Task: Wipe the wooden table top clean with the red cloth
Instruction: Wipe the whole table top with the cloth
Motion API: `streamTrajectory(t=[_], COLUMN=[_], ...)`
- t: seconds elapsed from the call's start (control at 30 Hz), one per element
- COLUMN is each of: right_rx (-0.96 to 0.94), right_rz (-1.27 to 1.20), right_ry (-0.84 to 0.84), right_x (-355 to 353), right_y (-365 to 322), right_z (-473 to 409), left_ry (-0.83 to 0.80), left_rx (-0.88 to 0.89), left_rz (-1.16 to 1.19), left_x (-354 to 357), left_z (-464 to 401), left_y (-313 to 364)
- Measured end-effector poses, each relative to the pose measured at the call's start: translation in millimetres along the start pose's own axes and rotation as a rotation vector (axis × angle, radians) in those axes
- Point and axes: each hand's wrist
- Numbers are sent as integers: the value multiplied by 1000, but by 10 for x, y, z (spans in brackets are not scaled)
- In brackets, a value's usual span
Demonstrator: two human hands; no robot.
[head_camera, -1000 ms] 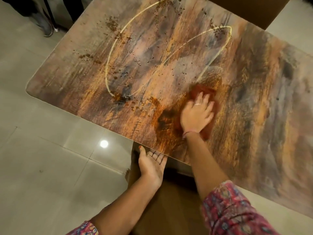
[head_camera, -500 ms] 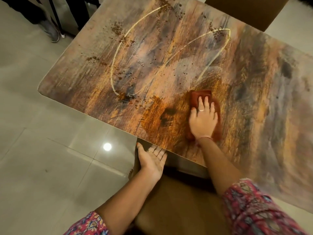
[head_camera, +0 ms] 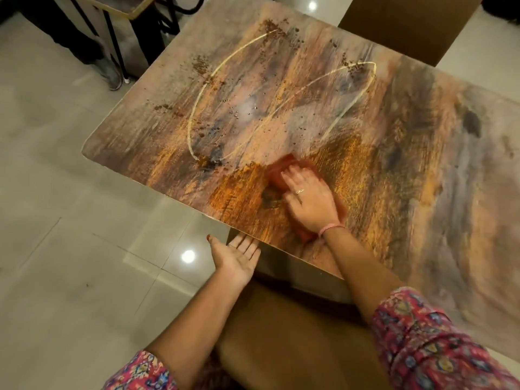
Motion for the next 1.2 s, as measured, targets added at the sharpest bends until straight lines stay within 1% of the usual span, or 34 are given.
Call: streamTrajectory(t=[0.07,0.13,0.23,0.27,0.3,0.33,0.43,0.47,0.5,0.57,0.67,0.7,0.73,0.77,0.8,0.87,0.93,1.0,1.03,1.07,1.1,1.17,1.2], right_rx=[297,547,822,860,826,725,216,73,-25,-136,-241,-230,-177,-81,49,367,679,945,1021,1019,914,495,278], right_rz=[-103,-214,-447,-488,-465,-395,-165,-103,-49,27,72,71,45,-9,-76,-176,-321,-487,-532,-527,-465,-274,-179], right_ry=[97,162,223,228,215,190,62,14,-25,-89,-140,-139,-117,-76,-24,69,152,248,281,290,273,176,110], right_x=[-75,-121,-133,-129,-102,-40,170,238,295,355,282,223,153,62,-35,-214,-337,-388,-394,-374,-316,-111,13], right_y=[312,413,42,-186,-422,-681,-1439,-1613,-1732,-1780,-1589,-1489,-1366,-1198,-994,-592,-366,-472,-655,-880,-1127,-1681,-1924], right_z=[33,17,-166,-239,-295,-344,-381,-348,-325,-300,-361,-402,-456,-523,-587,-708,-835,-1018,-1127,-1210,-1259,-1207,-1110], left_ry=[-13,-30,-34,-32,-28,-30,-58,-61,-65,-58,-25,-28,-30,-35,-30,-17,-16,-29,-35,-45,-63,-117,-140], left_rx=[-12,-22,-39,-48,-59,-77,-147,-175,-202,-221,-243,-269,-300,-325,-339,-361,-378,-401,-412,-419,-427,-457,-473], left_rz=[-8,-22,-47,-55,-62,-78,-96,-92,-98,-138,-186,-195,-213,-229,-240,-260,-283,-320,-352,-390,-428,-566,-689], left_x=[-32,-77,-127,-141,-153,-160,-174,-184,-187,-188,-185,-180,-179,-177,-173,-179,-201,-244,-263,-280,-294,-332,-338], left_z=[34,54,41,24,12,-6,-57,-69,-83,-121,-177,-186,-195,-202,-202,-198,-202,-207,-208,-202,-196,-175,-159], left_y=[59,141,334,397,447,515,730,796,884,1033,1185,1229,1269,1308,1332,1370,1404,1433,1450,1463,1467,1461,1457])
Point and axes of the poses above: each hand's wrist, its own z-axis away from the middle knuckle, its own x-axis out of the palm, y = z × x, and after that the axes turned 15 degrees about -y, right-handed
